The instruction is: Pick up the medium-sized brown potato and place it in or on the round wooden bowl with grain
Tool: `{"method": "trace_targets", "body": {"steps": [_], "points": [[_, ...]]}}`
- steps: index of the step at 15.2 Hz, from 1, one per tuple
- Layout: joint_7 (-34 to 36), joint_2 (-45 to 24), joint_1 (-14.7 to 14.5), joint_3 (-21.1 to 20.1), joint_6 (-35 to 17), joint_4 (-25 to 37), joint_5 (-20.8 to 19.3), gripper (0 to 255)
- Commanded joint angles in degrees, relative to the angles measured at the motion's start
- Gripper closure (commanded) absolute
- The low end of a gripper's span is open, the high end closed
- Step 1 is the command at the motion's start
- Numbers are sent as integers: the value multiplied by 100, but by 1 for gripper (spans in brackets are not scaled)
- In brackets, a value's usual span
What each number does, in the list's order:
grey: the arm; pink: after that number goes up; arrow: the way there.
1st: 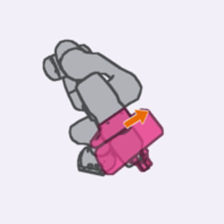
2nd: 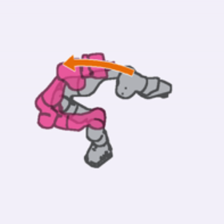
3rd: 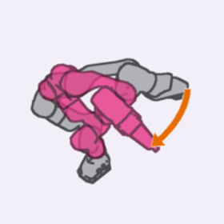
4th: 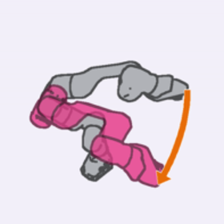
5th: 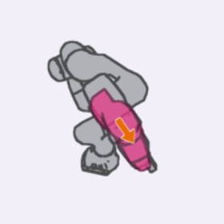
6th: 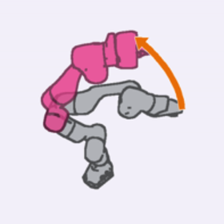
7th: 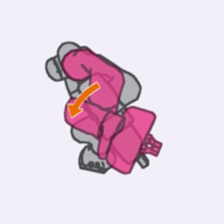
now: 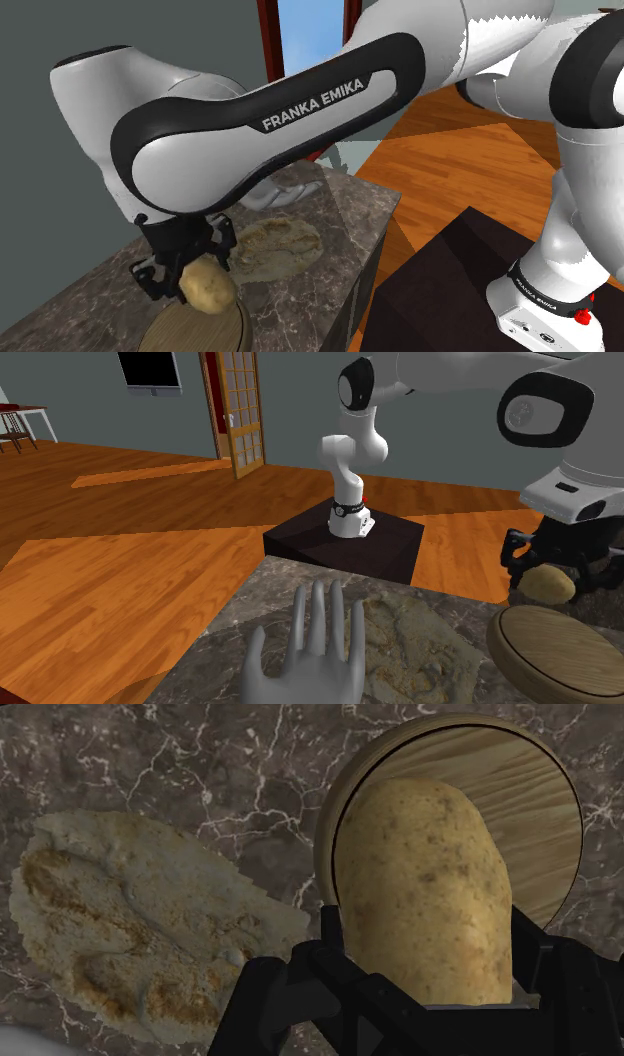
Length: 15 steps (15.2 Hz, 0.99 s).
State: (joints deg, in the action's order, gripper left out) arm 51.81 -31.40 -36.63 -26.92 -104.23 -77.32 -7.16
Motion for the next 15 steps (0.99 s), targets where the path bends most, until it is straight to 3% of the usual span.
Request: {"method": "trace_targets", "body": {"steps": [1,4,15], "points": [[182,-501,-327,38,291,794,-168,255],[348,-1324,-863,132,838,2196,-381,255],[353,-1346,-728,160,1,1352,-401,255]]}}
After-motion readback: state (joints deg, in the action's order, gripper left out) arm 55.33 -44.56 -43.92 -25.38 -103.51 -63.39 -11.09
